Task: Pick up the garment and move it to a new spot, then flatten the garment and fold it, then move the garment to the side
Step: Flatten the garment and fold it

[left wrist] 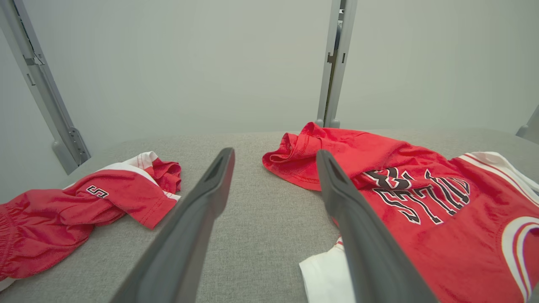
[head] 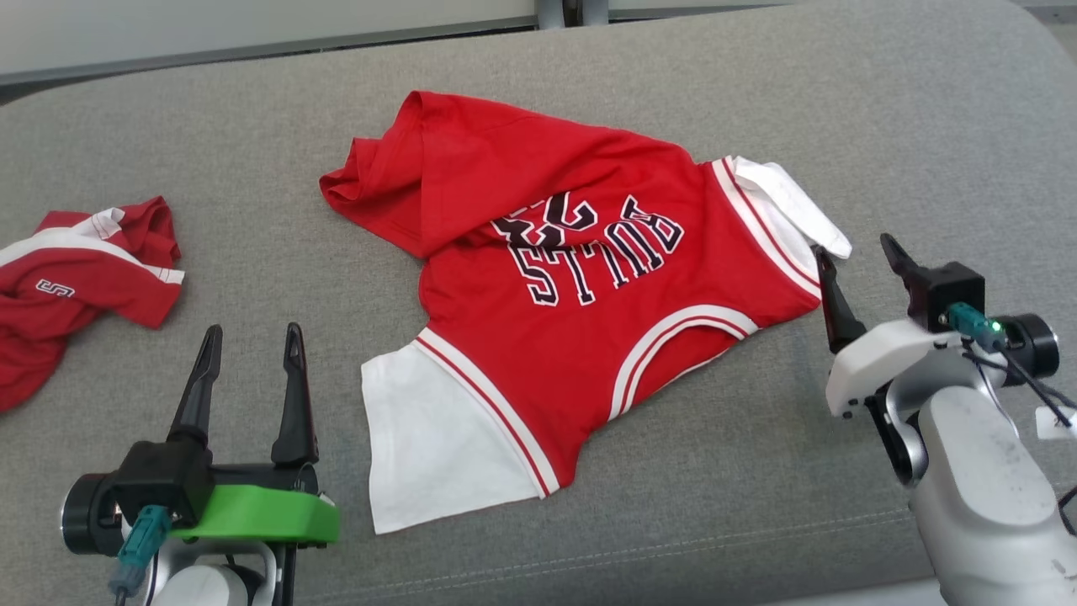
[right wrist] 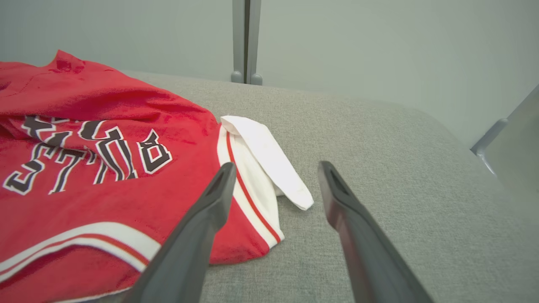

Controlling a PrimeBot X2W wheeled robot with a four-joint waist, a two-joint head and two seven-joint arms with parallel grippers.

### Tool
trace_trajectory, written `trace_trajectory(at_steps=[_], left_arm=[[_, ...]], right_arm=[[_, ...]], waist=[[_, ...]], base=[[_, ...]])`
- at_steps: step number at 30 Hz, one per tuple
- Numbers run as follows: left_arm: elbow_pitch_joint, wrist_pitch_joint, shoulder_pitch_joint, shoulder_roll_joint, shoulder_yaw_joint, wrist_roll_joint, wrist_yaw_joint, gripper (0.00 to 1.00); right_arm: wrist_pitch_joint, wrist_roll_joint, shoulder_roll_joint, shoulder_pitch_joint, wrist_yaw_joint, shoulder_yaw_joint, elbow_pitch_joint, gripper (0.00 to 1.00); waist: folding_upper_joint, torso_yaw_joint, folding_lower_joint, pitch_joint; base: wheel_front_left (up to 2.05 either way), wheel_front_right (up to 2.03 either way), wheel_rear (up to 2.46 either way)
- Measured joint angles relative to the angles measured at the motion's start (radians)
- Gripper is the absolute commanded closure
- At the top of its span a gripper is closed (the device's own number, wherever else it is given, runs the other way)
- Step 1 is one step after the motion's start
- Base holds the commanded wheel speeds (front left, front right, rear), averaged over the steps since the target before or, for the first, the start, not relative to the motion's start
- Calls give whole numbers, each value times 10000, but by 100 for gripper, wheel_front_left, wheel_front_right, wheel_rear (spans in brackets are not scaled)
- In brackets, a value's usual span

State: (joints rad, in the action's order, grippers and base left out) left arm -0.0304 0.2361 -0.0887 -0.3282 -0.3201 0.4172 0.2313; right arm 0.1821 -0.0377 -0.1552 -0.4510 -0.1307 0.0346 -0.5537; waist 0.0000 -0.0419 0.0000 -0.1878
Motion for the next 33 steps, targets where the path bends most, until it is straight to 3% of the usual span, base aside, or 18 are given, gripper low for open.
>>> trace_trajectory(at_steps=[7, 16, 17, 18, 19, 30, 33], left_arm=[[278, 123, -779, 244, -102, -56, -299, 0], [593, 217, -1305, 462, -102, -190, -556, 0], [629, 219, -1322, 489, -94, -224, -568, 0], [646, 219, -1336, 514, -86, -238, -579, 0], [660, 221, -1342, 537, -77, -245, -600, 0], [709, 249, -1491, 621, 42, -481, -723, 0], [711, 249, -1510, 637, 67, -510, -777, 0]], right_arm=[[-84, 194, -464, -2280, -2, 786, -1896, 0], [186, 374, -593, -3817, -2, 1204, -3626, 0], [238, 380, -581, -3909, -2, 1183, -3774, 15], [316, 380, -575, -3978, -2, 1156, -3898, 51], [359, 376, -560, -4044, -2, 1106, -4013, 100], [750, 211, -669, -4550, -10, 343, -4661, 100], [765, -297, -639, -4650, -8, -6, -4713, 100]], waist=[[0, 314, 0, -892], [0, 746, 0, -1715], [0, 785, 0, -1776], [0, 821, 0, -1832], [0, 848, 0, -1880], [0, 687, 0, -2056], [0, 648, 0, -2097]], base=[[0, 0, 0], [0, 0, 0], [0, 0, 0], [0, 0, 0], [0, 0, 0], [0, 0, 0], [0, 0, 0]])
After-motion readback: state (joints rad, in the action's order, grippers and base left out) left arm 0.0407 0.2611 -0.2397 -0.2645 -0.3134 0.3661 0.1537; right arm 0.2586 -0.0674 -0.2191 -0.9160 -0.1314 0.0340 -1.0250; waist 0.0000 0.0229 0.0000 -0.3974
